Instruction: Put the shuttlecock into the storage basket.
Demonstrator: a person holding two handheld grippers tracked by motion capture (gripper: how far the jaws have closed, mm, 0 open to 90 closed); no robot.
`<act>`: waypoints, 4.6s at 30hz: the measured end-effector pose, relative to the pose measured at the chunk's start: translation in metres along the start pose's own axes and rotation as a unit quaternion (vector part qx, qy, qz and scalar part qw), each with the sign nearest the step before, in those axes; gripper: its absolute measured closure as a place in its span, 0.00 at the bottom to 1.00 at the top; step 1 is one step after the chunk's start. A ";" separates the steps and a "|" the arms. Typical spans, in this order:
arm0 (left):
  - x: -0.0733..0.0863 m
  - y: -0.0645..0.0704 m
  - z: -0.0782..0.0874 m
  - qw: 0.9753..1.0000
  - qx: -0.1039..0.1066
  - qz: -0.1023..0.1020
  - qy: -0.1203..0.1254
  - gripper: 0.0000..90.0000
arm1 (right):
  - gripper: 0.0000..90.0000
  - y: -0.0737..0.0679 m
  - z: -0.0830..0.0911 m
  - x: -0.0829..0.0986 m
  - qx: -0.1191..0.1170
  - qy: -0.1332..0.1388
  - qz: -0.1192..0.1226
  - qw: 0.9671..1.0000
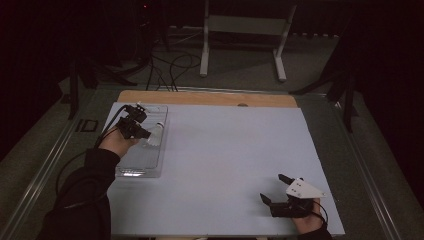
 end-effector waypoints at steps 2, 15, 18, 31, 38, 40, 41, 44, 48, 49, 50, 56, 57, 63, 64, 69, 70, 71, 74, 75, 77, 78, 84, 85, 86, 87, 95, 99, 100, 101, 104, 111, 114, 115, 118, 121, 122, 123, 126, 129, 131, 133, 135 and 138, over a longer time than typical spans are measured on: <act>0.001 -0.001 -0.002 1.000 0.001 0.002 -0.002 1.00 | 0.10 0.000 0.000 0.000 0.000 -0.001 0.001 1.000; 0.007 -0.005 -0.016 1.000 -0.005 0.006 -0.013 1.00 | 0.10 0.000 0.000 0.000 0.000 -0.001 0.001 1.000; 0.008 -0.006 -0.018 1.000 -0.007 0.006 -0.016 1.00 | 0.10 0.000 0.000 0.000 0.000 -0.002 0.002 1.000; 0.013 -0.006 -0.034 0.999 -0.001 0.006 -0.039 1.00 | 0.10 0.000 0.000 0.000 0.000 -0.002 0.002 1.000; 0.015 -0.006 -0.041 0.999 0.001 0.008 -0.050 1.00 | 0.10 0.000 0.000 0.001 0.001 -0.003 0.002 1.000; 0.015 -0.006 -0.042 0.999 0.002 0.007 -0.050 1.00 | 0.10 0.000 0.000 0.001 0.000 -0.003 0.001 1.000; 0.016 -0.005 -0.044 0.999 0.003 0.007 -0.053 1.00 | 0.10 0.000 0.000 0.001 0.000 -0.003 0.001 1.000; 0.016 -0.004 -0.048 0.998 0.002 0.005 -0.057 1.00 | 0.10 0.000 0.000 0.001 0.000 -0.004 0.000 1.000; 0.016 -0.004 -0.050 0.998 0.001 0.003 -0.062 1.00 | 0.10 0.000 0.000 0.001 0.000 -0.004 0.001 1.000; 0.016 -0.004 -0.050 0.998 0.000 0.003 -0.064 1.00 | 0.10 0.001 0.000 0.001 0.000 -0.003 0.001 1.000; 0.016 -0.003 -0.051 0.998 0.001 0.002 -0.066 1.00 | 0.10 0.001 0.000 0.001 0.000 -0.004 0.001 1.000; 0.018 -0.001 -0.056 0.996 -0.003 0.001 -0.084 1.00 | 0.10 0.001 0.000 0.001 0.001 -0.004 0.001 1.000; 0.018 -0.001 -0.056 0.996 -0.003 0.001 -0.084 1.00 | 0.10 0.001 0.000 0.001 0.001 -0.004 0.001 1.000; 0.019 0.003 -0.057 0.994 -0.016 -0.008 -0.105 0.84 | 0.10 0.001 0.000 0.001 0.000 -0.004 0.001 1.000; 0.019 0.004 -0.056 0.995 -0.018 -0.006 -0.103 0.81 | 0.10 0.001 0.000 0.001 0.000 -0.004 0.001 1.000; 0.018 0.006 -0.047 0.995 -0.023 -0.008 -0.098 0.68 | 0.10 0.001 0.000 0.001 0.001 -0.004 0.000 1.000; 0.018 0.006 -0.047 0.995 -0.023 -0.008 -0.098 0.63 | 0.10 0.001 0.000 0.001 0.001 -0.004 0.000 1.000; 0.019 0.006 -0.043 0.995 -0.023 -0.007 -0.100 0.60 | 0.10 0.001 0.001 0.001 0.001 -0.005 0.001 1.000; 0.020 0.006 -0.039 0.995 -0.027 -0.006 -0.098 0.54 | 0.10 0.000 0.001 0.001 0.001 -0.005 0.001 1.000; 0.021 0.006 -0.036 0.995 -0.030 -0.006 -0.095 0.51 | 0.10 0.000 0.001 0.001 0.001 -0.005 0.001 1.000; 0.022 0.007 -0.032 0.995 -0.028 -0.004 -0.092 0.49 | 0.10 0.000 0.000 0.001 0.001 -0.005 0.003 1.000; 0.022 0.007 -0.031 0.996 -0.031 -0.003 -0.089 0.46 | 0.10 0.000 0.000 0.001 0.001 -0.005 0.003 1.000; 0.026 0.007 -0.019 0.997 -0.028 -0.004 -0.078 0.39 | 0.10 0.000 0.000 0.001 0.001 -0.006 0.001 1.000; 0.026 0.008 -0.017 0.997 -0.025 -0.005 -0.074 0.38 | 0.10 0.000 0.000 0.001 0.001 -0.005 0.002 1.000; 0.027 0.008 -0.015 0.997 -0.025 -0.005 -0.070 0.36 | 0.10 0.000 0.000 0.001 0.001 -0.006 0.000 1.000; 0.027 0.008 -0.015 0.997 -0.025 -0.005 -0.070 0.34 | 0.10 0.000 0.000 0.001 0.001 -0.007 0.001 1.000; 0.030 0.017 0.003 0.998 -0.014 -0.021 -0.055 0.18 | 0.10 0.000 0.000 0.001 0.003 -0.007 0.000 1.000; 0.029 0.021 0.009 0.999 -0.017 -0.025 -0.042 0.14 | 0.10 0.000 0.000 0.001 0.004 -0.007 0.000 1.000; 0.029 0.023 0.011 0.999 -0.014 -0.028 -0.041 0.14 | 0.10 0.000 0.000 0.001 0.004 -0.007 0.000 1.000; 0.028 0.025 0.012 0.999 -0.010 -0.032 -0.040 0.14 | 0.10 0.001 0.000 0.001 0.004 -0.007 0.000 1.000; 0.027 0.027 0.015 0.999 -0.008 -0.031 -0.034 0.13 | 0.10 0.001 0.000 0.001 0.004 -0.007 0.000 1.000; 0.021 0.037 0.023 0.999 0.014 -0.037 -0.015 0.08 | 0.10 0.001 0.000 0.001 0.004 -0.006 0.001 1.000; 0.019 0.040 0.024 0.999 0.023 -0.040 -0.014 0.03 | 0.10 0.001 0.000 0.001 0.004 -0.006 0.000 1.000; 0.019 0.043 0.025 0.998 0.046 -0.046 -0.015 0.03 | 0.10 0.001 0.000 0.001 0.004 -0.006 0.000 1.000; 0.015 0.049 0.025 0.997 0.050 -0.053 -0.009 0.00 | 0.10 0.001 0.000 0.001 0.004 -0.006 0.001 1.000; 0.012 0.053 0.024 0.997 0.053 -0.058 -0.005 0.00 | 0.10 0.001 0.000 0.001 0.003 -0.006 0.000 1.000; 0.010 0.054 0.024 0.997 0.055 -0.058 -0.002 0.00 | 0.10 0.001 0.000 0.001 0.003 -0.006 0.000 1.000; 0.009 0.055 0.024 0.997 0.057 -0.058 0.002 0.00 | 0.10 0.001 0.000 0.001 0.003 -0.006 0.000 1.000; 0.004 0.063 0.025 0.995 0.073 -0.067 0.013 0.00 | 0.10 0.001 0.000 0.001 0.003 -0.006 -0.001 1.000; 0.001 0.068 0.025 0.994 0.083 -0.069 0.022 0.00 | 0.10 0.001 0.000 0.001 0.002 -0.006 -0.002 1.000; -0.001 0.072 0.025 0.993 0.088 -0.077 0.030 0.00 | 0.10 0.001 0.000 0.001 0.002 -0.006 -0.001 1.000; -0.003 0.078 0.025 0.991 0.095 -0.083 0.036 0.00 | 0.10 0.001 0.000 0.001 0.002 -0.007 -0.001 1.000; -0.005 0.083 0.025 0.990 0.102 -0.090 0.040 0.00 | 0.10 0.001 0.000 0.002 0.002 -0.006 -0.002 1.000; -0.008 0.090 0.025 0.988 0.108 -0.097 0.045 0.00 | 0.10 0.001 0.000 0.002 0.001 -0.007 -0.003 1.000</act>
Point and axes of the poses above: each handheld gripper's, and its own axes: z roughly backward along the jaws, x roughly out of its underside, y roughly to its right, the point moved 5 cm from there along -z, roughly forward along the jaws, and after that the axes turned 1 degree about y, right-handed, at the moved point
